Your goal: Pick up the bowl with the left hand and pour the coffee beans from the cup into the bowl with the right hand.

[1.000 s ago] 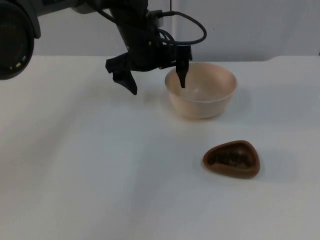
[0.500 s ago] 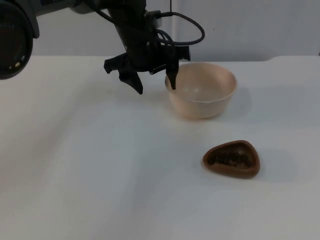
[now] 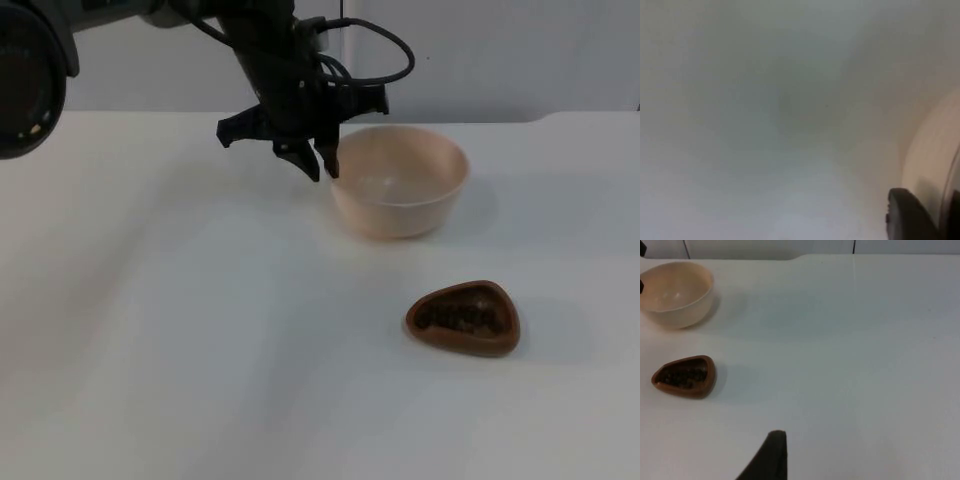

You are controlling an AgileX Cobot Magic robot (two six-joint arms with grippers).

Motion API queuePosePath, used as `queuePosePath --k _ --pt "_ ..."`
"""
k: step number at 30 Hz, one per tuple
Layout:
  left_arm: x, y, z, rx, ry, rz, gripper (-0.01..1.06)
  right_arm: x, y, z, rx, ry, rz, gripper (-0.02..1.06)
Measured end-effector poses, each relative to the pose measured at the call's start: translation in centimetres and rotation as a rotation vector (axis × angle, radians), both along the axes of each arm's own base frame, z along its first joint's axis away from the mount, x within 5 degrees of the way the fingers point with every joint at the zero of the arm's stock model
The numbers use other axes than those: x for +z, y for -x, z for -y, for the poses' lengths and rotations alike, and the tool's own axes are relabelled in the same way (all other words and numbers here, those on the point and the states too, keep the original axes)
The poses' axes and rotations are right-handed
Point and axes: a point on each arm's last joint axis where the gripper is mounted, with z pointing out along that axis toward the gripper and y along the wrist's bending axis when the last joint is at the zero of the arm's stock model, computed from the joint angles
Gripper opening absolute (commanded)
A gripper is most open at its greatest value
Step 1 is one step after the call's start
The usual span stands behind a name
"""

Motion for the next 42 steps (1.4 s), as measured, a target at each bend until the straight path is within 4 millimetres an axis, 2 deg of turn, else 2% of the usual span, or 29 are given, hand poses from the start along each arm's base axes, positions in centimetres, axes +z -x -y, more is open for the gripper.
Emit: queuePosePath --k 2,14,25,42 --pt "0.0 0.0 0.1 0.003 0.013 -0.003 0.0 0.0 0.0 0.0 0.0 0.0 0.0 1.05" --pt "0.3 0.1 0.2 0.007 0.033 -0.006 0.0 0.0 0.0 0.0 0.0 0.0 0.0 1.05" --pt "6.5 1.0 -0.1 -0.011 0.048 0.043 0.0 0.0 0.0 0.0 0.0 0.0 0.0 1.05" --pt "9.3 2.3 -1.1 -0.04 -0.037 0.015 0.0 0.0 0.0 0.0 0.0 0.0 0.0 1.05"
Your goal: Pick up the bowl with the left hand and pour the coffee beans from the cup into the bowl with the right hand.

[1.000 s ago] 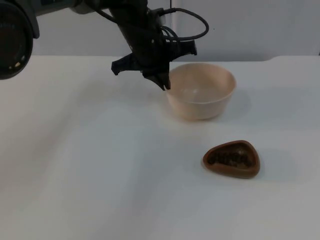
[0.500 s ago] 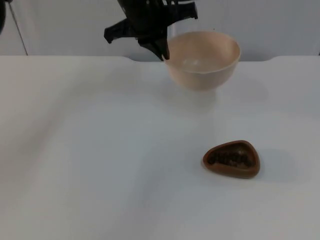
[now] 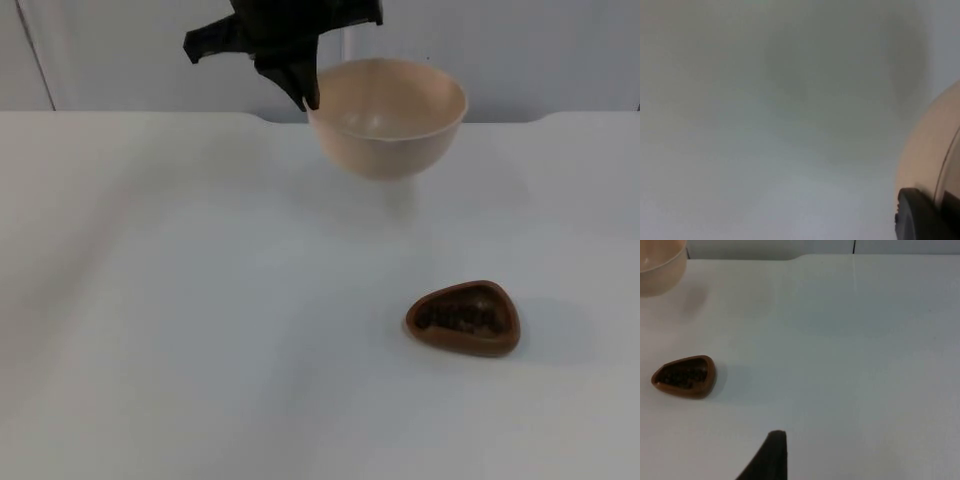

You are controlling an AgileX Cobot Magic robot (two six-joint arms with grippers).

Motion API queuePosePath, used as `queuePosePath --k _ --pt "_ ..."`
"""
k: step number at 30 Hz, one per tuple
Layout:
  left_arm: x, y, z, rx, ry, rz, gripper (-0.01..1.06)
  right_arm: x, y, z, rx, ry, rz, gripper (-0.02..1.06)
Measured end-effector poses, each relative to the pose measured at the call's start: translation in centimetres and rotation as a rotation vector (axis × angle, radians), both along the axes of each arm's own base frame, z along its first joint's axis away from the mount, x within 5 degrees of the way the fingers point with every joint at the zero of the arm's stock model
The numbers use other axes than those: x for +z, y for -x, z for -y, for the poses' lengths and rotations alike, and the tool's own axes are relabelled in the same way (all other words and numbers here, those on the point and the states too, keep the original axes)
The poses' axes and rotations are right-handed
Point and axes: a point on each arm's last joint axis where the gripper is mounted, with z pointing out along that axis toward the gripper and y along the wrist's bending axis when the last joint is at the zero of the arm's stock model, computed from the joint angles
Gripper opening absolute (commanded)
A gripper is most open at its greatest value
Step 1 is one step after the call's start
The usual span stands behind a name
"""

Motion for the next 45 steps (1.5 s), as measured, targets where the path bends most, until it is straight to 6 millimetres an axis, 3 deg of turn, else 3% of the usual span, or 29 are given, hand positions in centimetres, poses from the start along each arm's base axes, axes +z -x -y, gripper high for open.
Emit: queuePosePath --k 7,17,27,32,45 --pt "1.8 0.8 0.9 -0.044 -0.01 0.045 0.0 0.0 0.0 0.0 0.0 0.0 0.0 1.05" --pt "2.0 1.1 1.4 -0.081 -0.001 0.051 0.0 0.0 0.0 0.0 0.0 0.0 0.0 1.05" --pt "4.0 1.9 1.8 -0.096 0.019 0.085 0.0 0.0 0.0 0.0 0.0 0.0 0.0 1.05" --pt "7.1 2.9 0.3 -0.075 0.042 0.118 0.0 0.0 0.0 0.0 0.0 0.0 0.0 1.05" --pt "7.5 7.7 -2.6 -0.082 -0.027 0.05 0.0 0.0 0.0 0.0 0.0 0.0 0.0 1.05"
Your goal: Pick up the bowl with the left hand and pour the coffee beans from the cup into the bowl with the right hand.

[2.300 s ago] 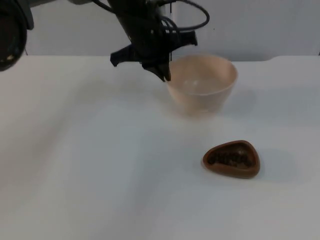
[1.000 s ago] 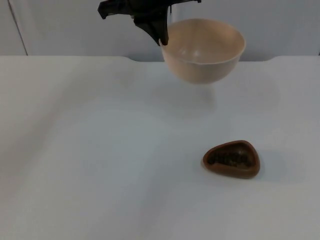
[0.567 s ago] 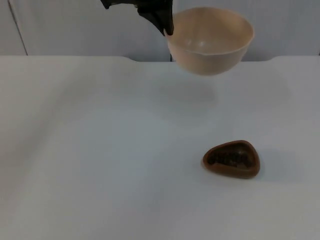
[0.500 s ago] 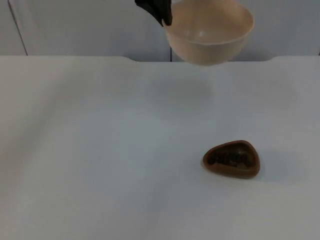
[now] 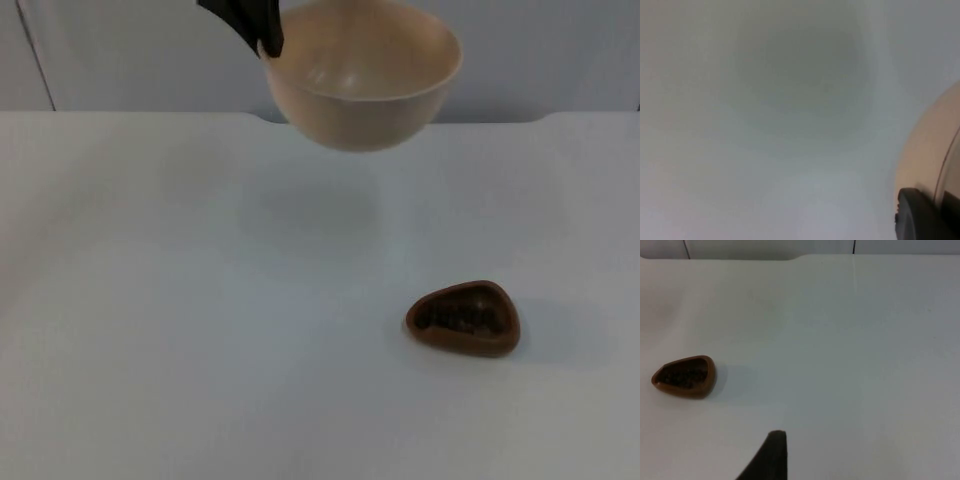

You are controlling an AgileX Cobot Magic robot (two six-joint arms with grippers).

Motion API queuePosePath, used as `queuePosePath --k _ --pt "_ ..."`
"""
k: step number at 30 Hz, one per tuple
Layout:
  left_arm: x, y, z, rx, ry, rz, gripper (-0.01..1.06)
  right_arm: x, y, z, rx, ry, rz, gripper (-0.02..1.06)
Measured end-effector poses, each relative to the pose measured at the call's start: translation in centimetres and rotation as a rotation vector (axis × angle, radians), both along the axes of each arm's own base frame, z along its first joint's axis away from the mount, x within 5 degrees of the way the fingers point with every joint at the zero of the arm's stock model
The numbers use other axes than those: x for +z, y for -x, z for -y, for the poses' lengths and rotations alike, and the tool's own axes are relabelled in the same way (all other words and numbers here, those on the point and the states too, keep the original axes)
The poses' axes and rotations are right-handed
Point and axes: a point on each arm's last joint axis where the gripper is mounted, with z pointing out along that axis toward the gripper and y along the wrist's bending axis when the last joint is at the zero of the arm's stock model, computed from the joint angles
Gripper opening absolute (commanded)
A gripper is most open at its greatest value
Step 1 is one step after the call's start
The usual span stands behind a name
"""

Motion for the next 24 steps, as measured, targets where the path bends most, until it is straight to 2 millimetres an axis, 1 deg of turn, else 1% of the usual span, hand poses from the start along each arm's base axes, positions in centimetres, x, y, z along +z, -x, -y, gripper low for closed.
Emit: queuePosePath --k 3,5,6,10,11,15,16,21,23,24 --pt "-0.7 1.3 -0.6 -0.008 -0.009 -0.004 0.0 0.0 0.0 0.0 0.0 0.0 0.0 1.05" --pt "-1.8 2.2 -1.1 -0.005 -0.015 -0.012 0.0 0.0 0.0 0.0 0.0 0.0 0.0 1.05" --pt "-1.8 2.2 -1.1 -0.005 -0.015 -0.012 0.0 0.0 0.0 0.0 0.0 0.0 0.0 1.05" --pt "-3.9 4.4 -1.7 -0.007 0.003 -0.047 0.0 0.0 0.0 0.0 0.0 0.0 0.0 1.05" --pt "-3.9 4.4 -1.7 -0.007 0.003 -0.047 0.0 0.0 0.0 0.0 0.0 0.0 0.0 1.05" --pt "-5.4 6.5 -2.2 -0.011 0.046 -0.068 0.0 0.0 0.0 0.0 0.0 0.0 0.0 1.05" --pt "-5.4 6.5 -2.2 -0.011 0.046 -0.068 0.0 0.0 0.0 0.0 0.0 0.0 0.0 1.05" --pt "-6.8 9.2 -3.3 0.01 0.06 -0.074 0.0 0.0 0.0 0.0 0.0 0.0 0.0 1.05" --pt "-7.0 9.4 -3.4 0.012 0.058 -0.077 0.0 0.0 0.0 0.0 0.0 0.0 0.0 1.05" --pt "-7.3 9.8 -3.6 0.015 0.056 -0.084 0.0 0.0 0.0 0.0 0.0 0.0 0.0 1.05"
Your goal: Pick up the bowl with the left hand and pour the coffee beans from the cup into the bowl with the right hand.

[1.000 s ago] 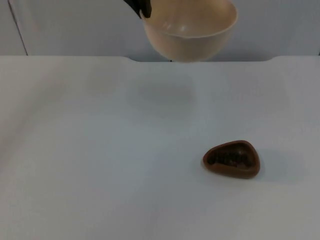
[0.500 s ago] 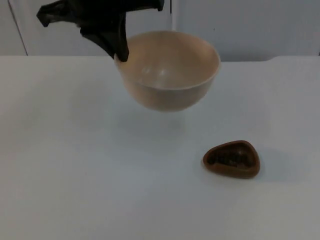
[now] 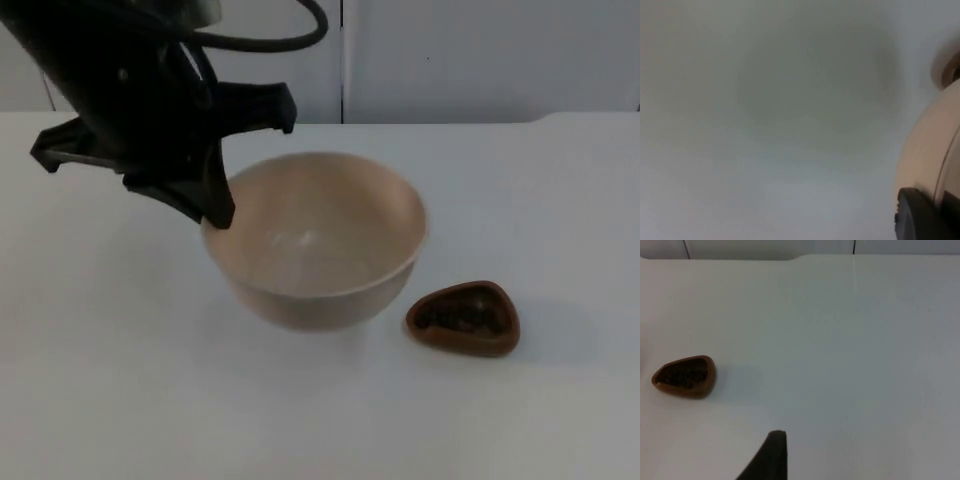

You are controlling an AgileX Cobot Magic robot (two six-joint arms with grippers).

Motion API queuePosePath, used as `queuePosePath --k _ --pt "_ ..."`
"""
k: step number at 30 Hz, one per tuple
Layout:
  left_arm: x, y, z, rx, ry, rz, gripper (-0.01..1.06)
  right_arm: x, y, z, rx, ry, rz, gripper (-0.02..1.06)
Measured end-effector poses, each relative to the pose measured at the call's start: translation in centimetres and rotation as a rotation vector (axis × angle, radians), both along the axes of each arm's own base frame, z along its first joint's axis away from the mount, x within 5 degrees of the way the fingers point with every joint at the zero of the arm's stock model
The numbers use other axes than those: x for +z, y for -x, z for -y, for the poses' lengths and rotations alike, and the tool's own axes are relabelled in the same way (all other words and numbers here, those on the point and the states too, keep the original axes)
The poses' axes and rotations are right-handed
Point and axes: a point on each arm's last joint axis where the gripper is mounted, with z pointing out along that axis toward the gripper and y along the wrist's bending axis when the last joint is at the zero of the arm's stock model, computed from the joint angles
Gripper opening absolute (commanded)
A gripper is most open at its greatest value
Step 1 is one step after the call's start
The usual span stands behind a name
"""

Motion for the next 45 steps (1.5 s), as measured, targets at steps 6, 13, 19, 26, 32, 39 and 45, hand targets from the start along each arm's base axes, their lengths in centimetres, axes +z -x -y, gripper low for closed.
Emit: queuePosePath --k 6,13,19,26,32,39,45 --pt "-1.5 2.0 -0.8 0.023 0.0 -0.032 0.0 0.0 0.0 0.0 0.0 0.0 0.0 1.05" --pt "-3.5 3.6 -1.6 0.04 -0.02 -0.064 0.0 0.0 0.0 0.0 0.0 0.0 0.0 1.05" --pt "-3.8 3.9 -1.8 0.038 -0.029 -0.063 0.0 0.0 0.0 0.0 0.0 0.0 0.0 1.05" --pt "-3.9 3.8 -1.9 0.027 -0.038 -0.054 0.0 0.0 0.0 0.0 0.0 0.0 0.0 1.05" --pt "-3.8 3.8 -1.9 0.03 -0.034 -0.051 0.0 0.0 0.0 0.0 0.0 0.0 0.0 1.05" --pt "-3.8 3.8 -1.9 0.028 -0.034 -0.051 0.0 0.0 0.0 0.0 0.0 0.0 0.0 1.05" --pt "-3.8 3.8 -1.9 0.029 -0.034 -0.049 0.0 0.0 0.0 0.0 -0.001 -0.006 0.0 1.05"
